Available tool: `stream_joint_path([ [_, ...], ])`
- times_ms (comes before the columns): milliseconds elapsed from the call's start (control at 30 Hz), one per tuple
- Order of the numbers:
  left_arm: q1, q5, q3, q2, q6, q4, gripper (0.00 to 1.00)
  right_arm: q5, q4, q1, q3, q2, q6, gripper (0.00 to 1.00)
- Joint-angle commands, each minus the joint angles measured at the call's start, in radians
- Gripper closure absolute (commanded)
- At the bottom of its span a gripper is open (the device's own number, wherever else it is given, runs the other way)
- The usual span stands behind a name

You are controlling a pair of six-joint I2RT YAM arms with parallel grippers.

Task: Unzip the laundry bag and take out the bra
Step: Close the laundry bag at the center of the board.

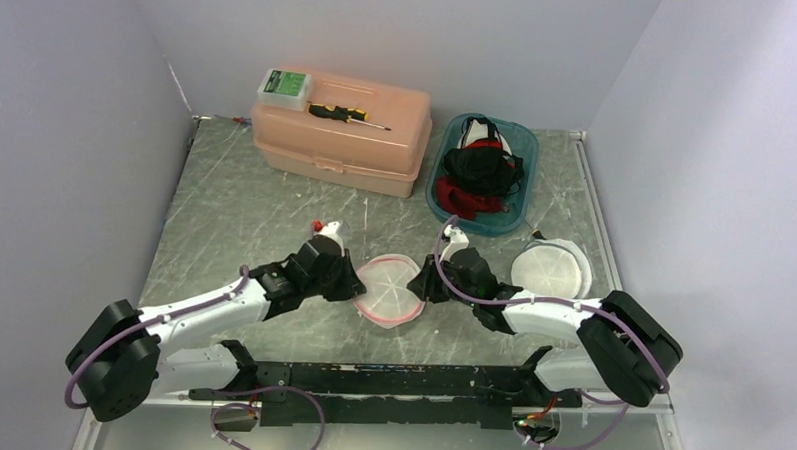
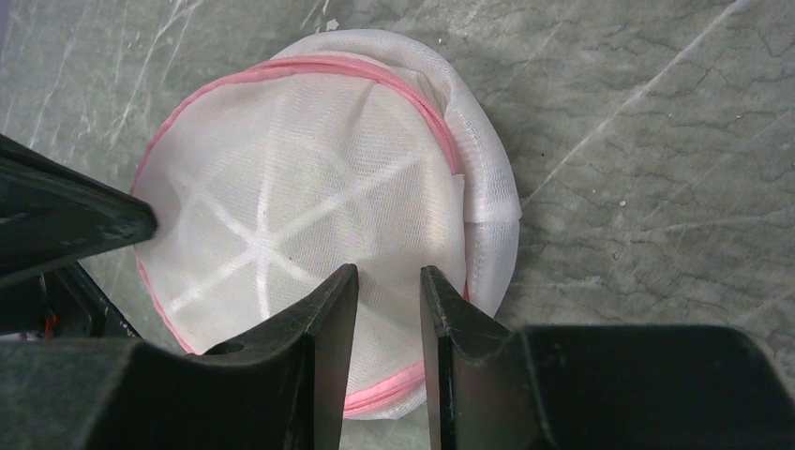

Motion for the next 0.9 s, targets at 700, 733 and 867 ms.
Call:
stream_joint_path([
  [700,-0.002,0.001,-0.047,0.282,0.031,0.210,0.97,-0.085,0.055,0.004,-0.022,-0.089,-0.024,0.55],
  [733,-0.002,0.001,-0.054,0.262,0.025,0.213,0.97,-0.085,0.033,0.004,-0.015,-0.110,-0.030,0.52],
  [867,-0.002,0.001,-0.064,0.190,0.020,0.191,0.97,-0.115,-0.070,0.004,0.033,-0.196,-0.061,0.36],
])
